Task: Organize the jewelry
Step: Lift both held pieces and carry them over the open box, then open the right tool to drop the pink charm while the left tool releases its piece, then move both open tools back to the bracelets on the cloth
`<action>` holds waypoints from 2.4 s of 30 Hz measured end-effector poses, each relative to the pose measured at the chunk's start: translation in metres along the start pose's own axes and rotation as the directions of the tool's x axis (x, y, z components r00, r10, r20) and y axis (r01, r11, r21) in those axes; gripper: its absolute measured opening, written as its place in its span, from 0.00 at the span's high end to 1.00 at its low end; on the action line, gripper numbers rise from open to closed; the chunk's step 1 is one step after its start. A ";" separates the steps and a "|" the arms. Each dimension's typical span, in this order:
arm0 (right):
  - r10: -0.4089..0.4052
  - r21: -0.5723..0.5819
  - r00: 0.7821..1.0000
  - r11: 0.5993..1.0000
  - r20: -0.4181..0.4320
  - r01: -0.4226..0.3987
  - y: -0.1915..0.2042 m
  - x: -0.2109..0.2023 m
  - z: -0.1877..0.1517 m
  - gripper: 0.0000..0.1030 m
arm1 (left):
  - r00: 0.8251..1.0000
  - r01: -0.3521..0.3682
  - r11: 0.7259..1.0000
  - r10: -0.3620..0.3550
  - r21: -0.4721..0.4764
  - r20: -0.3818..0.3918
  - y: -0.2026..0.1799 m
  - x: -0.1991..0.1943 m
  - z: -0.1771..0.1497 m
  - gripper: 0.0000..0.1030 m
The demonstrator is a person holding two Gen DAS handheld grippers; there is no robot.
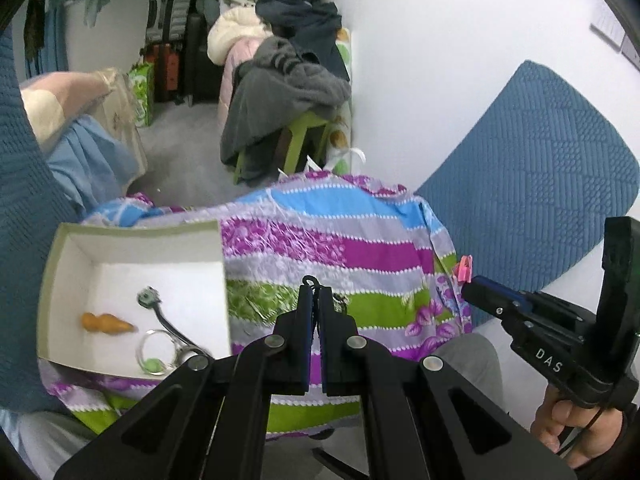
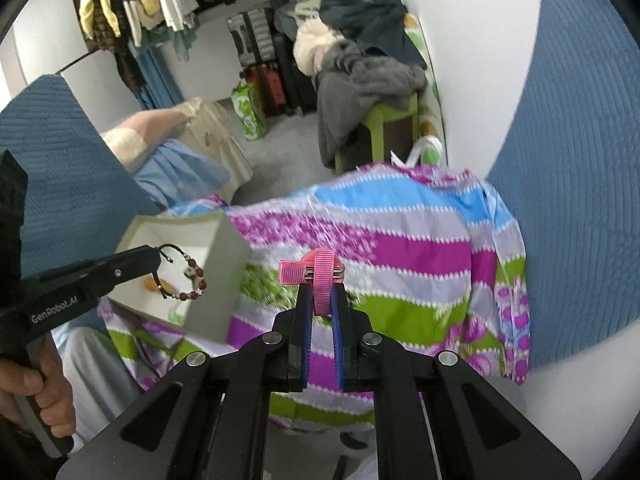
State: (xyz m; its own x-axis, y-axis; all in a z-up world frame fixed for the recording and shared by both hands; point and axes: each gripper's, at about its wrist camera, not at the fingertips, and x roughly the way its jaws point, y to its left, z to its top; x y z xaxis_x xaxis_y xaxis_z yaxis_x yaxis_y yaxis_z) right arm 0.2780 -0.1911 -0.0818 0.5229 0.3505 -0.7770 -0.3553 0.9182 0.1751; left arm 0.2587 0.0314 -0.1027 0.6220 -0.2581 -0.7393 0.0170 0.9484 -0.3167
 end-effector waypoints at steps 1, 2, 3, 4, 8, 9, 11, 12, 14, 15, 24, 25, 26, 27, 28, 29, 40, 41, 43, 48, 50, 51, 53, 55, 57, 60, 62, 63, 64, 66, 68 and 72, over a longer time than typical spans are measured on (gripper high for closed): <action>0.005 -0.004 1.000 1.000 0.007 -0.005 0.004 -0.002 0.003 0.93 | 1.000 -0.005 1.000 0.005 0.000 0.005 0.003 -0.005 0.003 0.99; 0.008 -0.007 1.000 1.000 0.014 -0.008 0.008 -0.003 0.005 0.93 | 1.000 -0.012 1.000 0.012 -0.002 0.011 0.005 -0.009 0.004 0.99; 0.013 -0.015 1.000 1.000 0.023 -0.013 0.014 -0.004 0.009 0.93 | 1.000 -0.014 1.000 0.014 -0.005 0.015 0.008 -0.012 0.006 0.99; 0.018 -0.023 0.999 1.000 0.027 -0.017 0.019 -0.005 0.012 0.93 | 1.000 -0.015 1.000 0.016 -0.008 0.023 0.012 -0.016 0.008 0.99; 0.043 -0.051 0.998 0.998 0.044 -0.041 0.040 -0.004 0.023 0.93 | 0.998 -0.034 0.999 0.035 -0.017 0.059 0.028 -0.035 0.016 1.00; 0.049 -0.056 0.998 0.997 0.046 -0.046 0.043 -0.003 0.025 0.93 | 0.997 -0.039 0.999 0.040 -0.017 0.064 0.031 -0.038 0.017 0.99; 0.064 -0.070 0.997 0.996 0.052 -0.060 0.055 -0.001 0.029 0.93 | 0.996 -0.049 0.999 0.050 -0.020 0.079 0.041 -0.045 0.020 1.00; 0.070 -0.079 0.996 0.995 0.053 -0.066 0.061 0.001 0.031 0.93 | 0.995 -0.051 0.998 0.053 -0.025 0.085 0.048 -0.048 0.022 0.99; 0.082 -0.091 0.996 0.993 0.044 -0.078 0.072 0.008 0.033 0.93 | 0.994 -0.059 0.998 0.062 -0.037 0.091 0.060 -0.053 0.023 1.00; 0.091 -0.098 0.995 0.991 0.039 -0.087 0.079 0.012 0.035 0.93 | 0.994 -0.058 0.997 0.063 -0.046 0.093 0.066 -0.055 0.023 0.99; 0.140 -0.145 0.988 0.978 -0.065 -0.148 0.127 0.070 0.027 0.93 | 0.994 -0.096 0.990 0.100 -0.104 0.036 0.127 -0.045 0.006 0.99; 0.141 -0.148 0.987 0.977 -0.075 -0.151 0.131 0.075 0.024 0.93 | 0.994 -0.099 0.989 0.103 -0.107 0.030 0.131 -0.043 0.003 0.99; 0.144 -0.151 0.986 0.976 -0.089 -0.156 0.135 0.082 0.022 0.93 | 0.994 -0.103 0.989 0.106 -0.110 0.020 0.136 -0.041 0.000 0.99; 0.149 -0.157 0.983 0.974 -0.108 -0.165 0.140 0.092 0.018 0.93 | 0.994 -0.105 0.988 0.107 -0.116 0.011 0.143 -0.038 -0.004 0.99; 0.151 -0.164 0.980 0.971 -0.126 -0.171 0.145 0.101 0.014 0.93 | 0.994 -0.106 0.987 0.107 -0.120 0.005 0.146 -0.035 -0.008 0.99; 0.149 -0.172 0.979 0.970 -0.139 -0.172 0.148 0.106 0.011 0.93 | 0.994 -0.107 0.987 0.107 -0.123 -0.002 0.151 -0.033 -0.012 0.99; 0.180 -0.193 0.945 0.952 -0.272 -0.237 0.166 0.156 -0.017 0.92 | 0.996 -0.090 0.986 0.089 -0.144 -0.018 0.160 -0.029 -0.029 0.96; 0.184 -0.192 0.944 0.951 -0.272 -0.241 0.167 0.155 -0.016 0.87 | 0.996 -0.087 0.985 0.086 -0.146 -0.015 0.160 -0.030 -0.028 0.96; 0.209 -0.184 0.943 0.948 -0.260 -0.261 0.163 0.148 -0.011 0.74 | 0.996 -0.086 0.985 0.085 -0.151 -0.014 0.156 -0.030 -0.025 0.96; 0.231 -0.185 0.956 0.947 -0.179 -0.263 0.145 0.118 0.005 0.73 | 0.997 -0.078 0.983 0.076 -0.163 -0.023 0.143 -0.027 -0.024 0.94; 0.227 -0.181 0.964 0.951 -0.140 -0.250 0.129 0.104 0.011 0.73 | 0.997 -0.080 0.984 0.076 -0.160 -0.030 0.134 -0.023 -0.027 0.78; 0.220 -0.182 0.967 0.953 -0.126 -0.241 0.122 0.099 0.013 0.73 | 0.996 -0.084 0.984 0.080 -0.159 -0.031 0.130 -0.021 -0.028 0.62; 0.197 -0.183 0.976 0.960 -0.091 -0.211 0.105 0.086 0.016 0.73 | 0.997 -0.076 0.986 0.075 -0.151 -0.014 0.117 -0.019 -0.032 0.48; 0.184 -0.177 0.981 0.965 -0.066 -0.193 0.090 0.076 0.017 0.73 | 0.997 -0.079 0.988 0.079 -0.136 -0.006 0.106 -0.017 -0.034 0.47; 0.169 -0.164 0.984 0.971 -0.046 -0.175 0.075 0.068 0.016 0.73 | 0.998 -0.066 0.991 0.067 -0.117 0.003 0.092 -0.013 -0.038 0.47; 0.152 -0.147 0.988 0.977 -0.023 -0.154 0.051 0.060 0.011 0.73 | 0.998 -0.053 0.994 0.055 -0.100 0.011 0.072 -0.004 -0.046 0.47; 0.142 -0.140 0.990 0.980 -0.022 -0.144 0.041 0.059 0.006 0.73 | 0.998 -0.049 0.994 0.052 -0.095 0.022 0.062 0.001 -0.051 0.49; 0.140 -0.134 0.990 0.981 -0.025 -0.142 0.035 0.060 0.003 0.73 | 0.999 -0.048 0.994 0.050 -0.093 0.020 0.057 0.004 -0.053 0.49; 0.140 -0.129 0.990 0.981 -0.028 -0.142 0.029 0.060 -0.001 0.73 | 0.999 -0.049 0.994 0.051 -0.093 0.020 0.053 0.006 -0.056 0.50; 0.137 -0.122 0.990 0.983 -0.032 -0.140 0.020 0.063 -0.007 0.73 | 0.999 -0.041 0.996 0.043 -0.084 0.027 0.043 0.012 -0.061 0.50; 0.133 -0.118 0.990 0.984 -0.043 -0.137 0.013 0.067 -0.015 0.74 | 0.999 -0.046 0.996 0.047 -0.080 0.010 0.035 0.021 -0.067 0.50; 0.132 -0.106 0.988 0.985 -0.076 -0.139 -0.002 0.081 -0.033 0.74 | 0.999 -0.032 0.996 0.029 -0.089 -0.040 0.026 0.042 -0.080 0.60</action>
State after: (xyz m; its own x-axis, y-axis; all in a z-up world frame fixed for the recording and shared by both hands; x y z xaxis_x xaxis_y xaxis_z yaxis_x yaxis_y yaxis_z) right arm 0.2957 -0.1702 -0.1652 0.4113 0.4533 -0.7908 -0.5050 0.8356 0.2163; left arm 0.2231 0.0305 -0.1897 0.5907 -0.2378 -0.7711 -0.0728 0.9360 -0.3444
